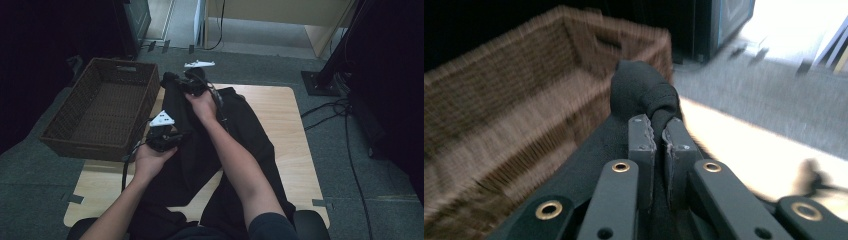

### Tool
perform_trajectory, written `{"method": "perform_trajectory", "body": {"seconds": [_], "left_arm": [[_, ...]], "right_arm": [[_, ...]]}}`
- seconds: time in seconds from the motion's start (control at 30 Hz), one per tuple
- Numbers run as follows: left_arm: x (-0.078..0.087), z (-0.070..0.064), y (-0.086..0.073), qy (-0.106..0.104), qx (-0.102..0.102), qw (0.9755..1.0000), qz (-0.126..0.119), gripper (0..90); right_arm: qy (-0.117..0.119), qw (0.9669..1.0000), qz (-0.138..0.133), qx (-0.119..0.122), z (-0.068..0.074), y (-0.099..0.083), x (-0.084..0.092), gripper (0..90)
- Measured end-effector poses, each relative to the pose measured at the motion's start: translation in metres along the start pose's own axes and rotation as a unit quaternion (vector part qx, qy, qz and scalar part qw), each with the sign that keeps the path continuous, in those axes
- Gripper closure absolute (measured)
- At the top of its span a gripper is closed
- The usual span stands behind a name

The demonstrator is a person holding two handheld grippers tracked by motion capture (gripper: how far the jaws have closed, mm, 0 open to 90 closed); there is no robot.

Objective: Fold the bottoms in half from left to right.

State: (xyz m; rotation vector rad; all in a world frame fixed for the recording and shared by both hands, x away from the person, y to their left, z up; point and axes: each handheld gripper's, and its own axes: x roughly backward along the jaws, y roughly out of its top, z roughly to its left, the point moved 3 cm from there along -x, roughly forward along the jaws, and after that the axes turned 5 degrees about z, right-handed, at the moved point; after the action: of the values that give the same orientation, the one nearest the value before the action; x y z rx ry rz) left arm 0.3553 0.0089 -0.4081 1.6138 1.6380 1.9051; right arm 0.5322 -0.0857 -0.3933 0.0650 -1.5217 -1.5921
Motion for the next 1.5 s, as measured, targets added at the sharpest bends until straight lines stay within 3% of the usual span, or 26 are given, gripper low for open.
{"method": "perform_trajectory", "body": {"seconds": [0.1,0.27,0.3,0.33,0.4,0.47,0.5,0.6,0.7,0.77,0.8,0.87,0.93,1.0,1.1,1.17,1.2,1.23,1.3,1.33,1.37,1.43,1.47,1.5], "left_arm": [[-0.013,-0.015,0.015,-0.015,-0.014,0.9998,-0.005,89.1],[-0.057,-0.036,0.018,-0.044,-0.019,0.9986,0.02,88.9],[-0.057,-0.036,0.018,-0.044,-0.019,0.9986,0.02,88.8],[-0.069,-0.04,0.017,-0.052,-0.016,0.998,0.03,88.8],[-0.094,-0.049,0.012,-0.063,-0.017,0.9966,0.049,88.4],[-0.104,-0.05,0.01,-0.063,-0.019,0.9962,0.057,87.5],[-0.122,-0.045,0.004,-0.066,-0.011,0.9949,0.075,86.4],[-0.138,-0.037,-0.004,-0.066,-0.001,0.9934,0.093,78.3],[-0.145,-0.032,-0.01,-0.06,-0.005,0.9922,0.109,71.8],[-0.144,-0.031,-0.01,-0.059,-0.009,0.9919,0.112,67.3],[-0.14,-0.03,-0.008,-0.058,-0.007,0.9927,0.105,65.6],[-0.138,-0.029,-0.007,-0.06,-0.007,0.993,0.102,62.5],[-0.124,-0.024,-0.002,-0.056,-0.011,0.994,0.094,62.4],[-0.115,-0.019,0.001,-0.052,-0.014,0.9938,0.097,63.5],[-0.098,-0.004,0.006,-0.054,-0.007,0.9946,0.089,70.6],[-0.093,0.006,0.008,-0.05,-0.004,0.9949,0.087,74.6],[-0.093,0.006,0.008,-0.05,-0.004,0.9949,0.087,76.6],[-0.092,0.022,0.009,-0.039,0.006,0.9953,0.088,78.1],[-0.093,0.03,0.008,-0.037,0.011,0.9951,0.091,82.2],[-0.096,0.037,0.008,-0.031,0.015,0.995,0.094,83.3],[-0.104,0.051,0.006,-0.017,0.015,0.9946,0.102,84.5],[-0.116,0.061,0.004,-0.016,0.019,0.993,0.116,85.0],[-0.116,0.061,0.004,-0.016,0.019,0.993,0.116,84.7],[-0.128,0.069,0.003,-0.015,0.025,0.9936,0.109,83.8]], "right_arm": [[0.004,0.9996,-0.025,-0.011,-0.014,0.001,0.025,85.2],[-0.017,0.9971,-0.049,-0.055,-0.066,-0.027,0.059,84.8],[-0.017,0.9971,-0.049,-0.055,-0.066,-0.027,0.059,84.8],[-0.024,0.9964,-0.048,-0.067,-0.078,-0.036,0.064,84.8],[-0.056,0.9947,-0.022,-0.083,-0.112,-0.071,0.072,84.7],[-0.08,0.9928,-0.012,-0.089,-0.132,-0.091,0.073,84.2],[-0.091,0.9913,-0.006,-0.095,-0.141,-0.1,0.073,83.5],[-0.116,0.9863,0.029,-0.114,-0.163,-0.122,0.067,80.8],[-0.132,0.9848,0.046,-0.103,-0.172,-0.134,0.062,73.8],[-0.132,0.9849,0.045,-0.102,-0.173,-0.136,0.062,72.0],[-0.129,0.9853,0.044,-0.103,-0.173,-0.135,0.062,65.9],[-0.13,0.9864,0.043,-0.09,-0.172,-0.132,0.065,62.6],[-0.142,0.987,0.039,-0.065,-0.168,-0.125,0.074,60.4],[-0.143,0.9877,0.03,-0.056,-0.165,-0.119,0.082,59.8],[-0.124,0.9896,0.034,-0.065,-0.154,-0.116,0.096,60.5],[-0.117,0.991,0.047,-0.045,-0.142,-0.121,0.1,60.6],[-0.117,0.991,0.047,-0.045,-0.142,-0.121,0.1,60.6],[-0.112,0.9916,0.058,-0.029,-0.131,-0.128,0.101,60.4],[-0.105,0.992,0.066,-0.025,-0.125,-0.132,0.101,60.1],[-0.093,0.9928,0.073,-0.018,-0.114,-0.14,0.101,59.3],[-0.089,0.9928,0.078,-0.015,-0.108,-0.143,0.102,58.6],[-0.077,0.9936,0.082,-0.004,-0.096,-0.149,0.104,55.6],[-0.07,0.9939,0.085,0.003,-0.087,-0.153,0.107,54.1],[-0.063,0.9945,0.083,0.006,-0.08,-0.155,0.109,52.0]]}}
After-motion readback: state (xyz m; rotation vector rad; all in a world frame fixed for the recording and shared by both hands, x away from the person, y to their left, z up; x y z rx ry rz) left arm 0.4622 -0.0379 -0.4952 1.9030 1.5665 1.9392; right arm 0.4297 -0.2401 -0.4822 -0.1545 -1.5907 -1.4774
